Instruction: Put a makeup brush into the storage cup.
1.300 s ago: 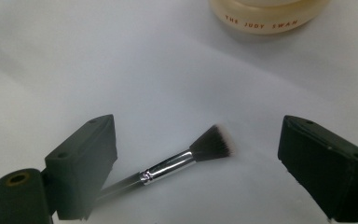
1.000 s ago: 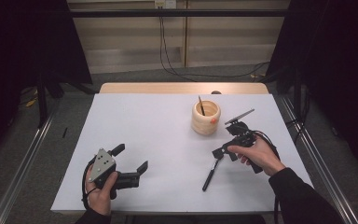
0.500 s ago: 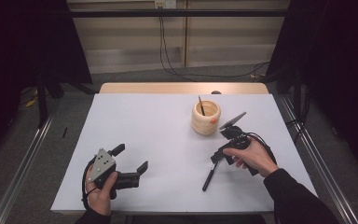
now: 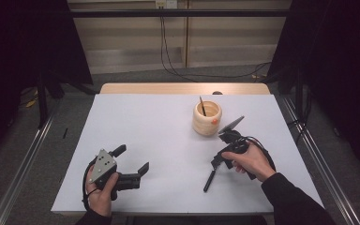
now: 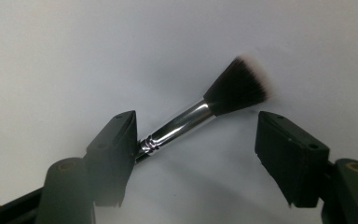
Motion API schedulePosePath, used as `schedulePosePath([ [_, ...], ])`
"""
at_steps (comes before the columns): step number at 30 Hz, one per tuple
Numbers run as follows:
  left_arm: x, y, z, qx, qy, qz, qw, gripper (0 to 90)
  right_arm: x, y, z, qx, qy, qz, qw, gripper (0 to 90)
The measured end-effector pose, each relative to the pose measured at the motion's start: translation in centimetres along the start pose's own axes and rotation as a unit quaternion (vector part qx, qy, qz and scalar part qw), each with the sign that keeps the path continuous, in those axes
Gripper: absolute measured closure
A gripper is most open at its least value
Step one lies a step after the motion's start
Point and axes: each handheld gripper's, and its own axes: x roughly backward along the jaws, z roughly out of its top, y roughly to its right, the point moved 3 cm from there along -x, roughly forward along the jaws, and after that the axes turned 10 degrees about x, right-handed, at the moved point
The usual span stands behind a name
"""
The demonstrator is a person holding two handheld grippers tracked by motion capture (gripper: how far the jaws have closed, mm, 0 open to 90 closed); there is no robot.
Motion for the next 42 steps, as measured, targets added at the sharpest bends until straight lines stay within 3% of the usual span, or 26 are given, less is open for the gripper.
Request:
schedulePosePath([
  [1, 0.0, 0.0, 0.0, 0.001, 0.0, 0.0, 1.0, 1.1, -0.1, 0.1, 0.0, 0.009, 0.003, -0.001, 1.0, 32.7],
  [7, 0.0, 0.0, 0.0, 0.0, 0.001, 0.001, 1.0, 1.1, -0.2, -0.1, 0.0, 0.003, 0.0, -0.003, 1.0, 38.9],
  [9, 0.0, 0.0, 0.0, 0.0, 0.001, 0.001, 1.0, 1.1, -0.3, -0.4, 0.1, -0.005, -0.004, -0.004, 1.0, 38.3],
  [11, 0.0, 0.0, 0.0, 0.0, 0.0, 0.001, 1.0, 1.2, -0.5, -0.4, 0.2, 0.002, -0.002, -0.006, 1.0, 35.5],
  [18, 0.0, 0.0, 0.0, 0.0, 0.0, 0.0, 1.0, 1.2, -0.8, -0.7, 0.3, 0.004, -0.009, -0.02, 0.9998, 38.8],
  [23, -0.1, 0.1, 0.0, 0.0, -0.001, -0.002, 1.0, 1.2, -0.8, -0.6, 0.4, 0.02, -0.019, -0.039, 0.9988, 50.1],
  [25, -0.1, 0.1, 0.0, 0.001, 0.0, -0.003, 1.0, 1.2, -0.7, -0.5, 0.5, 0.016, -0.026, -0.039, 0.9988, 54.1],
  [34, 0.0, 0.1, 0.1, 0.0, 0.003, 0.0, 1.0, 1.2, -0.6, -0.1, 0.2, 0.039, -0.021, -0.064, 0.997, 73.0],
  [37, -0.1, 0.1, 0.0, -0.001, 0.001, -0.004, 1.0, 1.2, -0.6, 0.1, 0.0, 0.039, -0.014, -0.066, 0.997, 77.5],
  [40, 0.0, 0.1, 0.0, -0.001, 0.001, -0.004, 1.0, 1.2, -0.6, 0.4, 0.0, 0.028, -0.019, -0.056, 0.9979, 77.7],
  [42, 0.0, 0.1, 0.0, -0.002, 0.0, -0.003, 1.0, 1.2, -0.5, 0.3, 0.1, 0.034, -0.022, -0.059, 0.9974, 77.7],
])
